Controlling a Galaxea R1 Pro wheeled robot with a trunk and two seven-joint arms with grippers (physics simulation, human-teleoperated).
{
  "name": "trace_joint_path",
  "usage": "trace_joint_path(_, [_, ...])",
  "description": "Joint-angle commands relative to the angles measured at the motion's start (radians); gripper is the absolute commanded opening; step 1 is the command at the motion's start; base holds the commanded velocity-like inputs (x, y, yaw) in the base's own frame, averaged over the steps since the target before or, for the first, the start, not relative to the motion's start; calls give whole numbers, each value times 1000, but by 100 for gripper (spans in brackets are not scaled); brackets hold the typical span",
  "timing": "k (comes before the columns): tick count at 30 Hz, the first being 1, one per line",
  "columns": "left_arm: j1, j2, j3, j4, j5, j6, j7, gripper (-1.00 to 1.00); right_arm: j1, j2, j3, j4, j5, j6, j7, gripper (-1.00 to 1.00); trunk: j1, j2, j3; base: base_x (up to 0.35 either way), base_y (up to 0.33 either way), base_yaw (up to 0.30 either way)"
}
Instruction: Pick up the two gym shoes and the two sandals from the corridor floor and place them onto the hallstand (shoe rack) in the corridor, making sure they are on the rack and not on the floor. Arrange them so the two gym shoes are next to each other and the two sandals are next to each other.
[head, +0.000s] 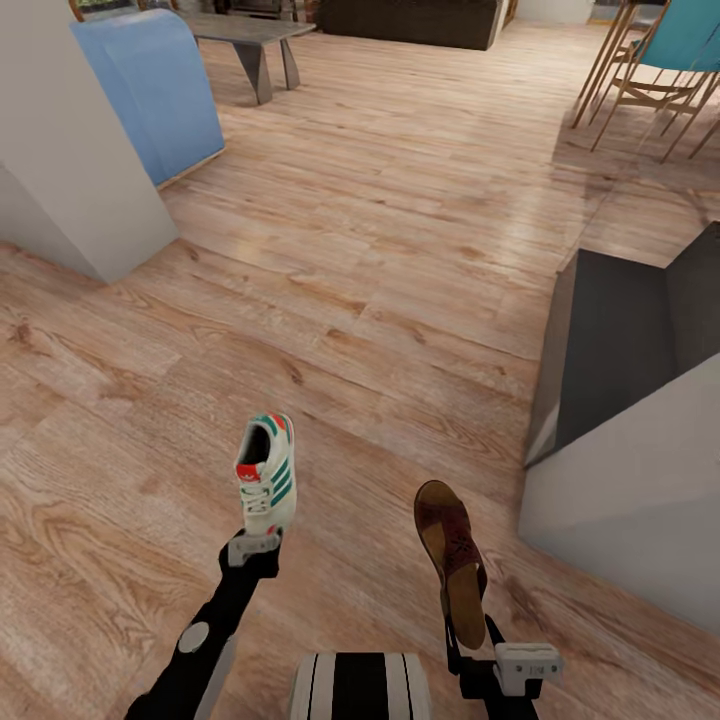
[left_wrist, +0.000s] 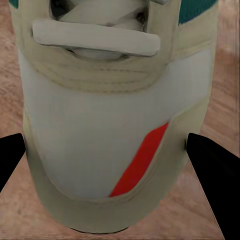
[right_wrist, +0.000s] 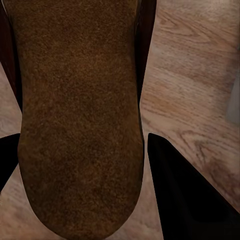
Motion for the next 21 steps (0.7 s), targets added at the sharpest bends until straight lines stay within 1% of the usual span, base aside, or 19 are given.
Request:
trace_joint_path(1, [29, 1, -1, -34, 0, -1, -14, -100, 1, 0, 0, -2, -3, -1, 2, -100, 0, 0, 2, 0, 0, 0])
trace_joint_path(5, [65, 3, -1, -89, 0, -1, -28, -100, 2, 0, 0, -5, -3, -1, 2, -100, 0, 0, 8, 0, 0, 0])
trace_joint_path(13, [134, 0, -2, -209, 0, 3, -32, -100, 4, -1, 0, -8, -3, -1, 2, -100, 0, 0, 20, 0, 0, 0])
trace_joint_path(17, [153, -2, 2, -233, 2, 3, -29, -100, 4, -1, 0, -10, -3, -1, 2, -100, 0, 0, 27, 0, 0, 0])
trace_joint_path(21, [161, 1, 2, -238, 2, 3, -33, -100, 5, -2, -1, -14, -3, -1, 2, -100, 0, 0, 33, 0, 0, 0])
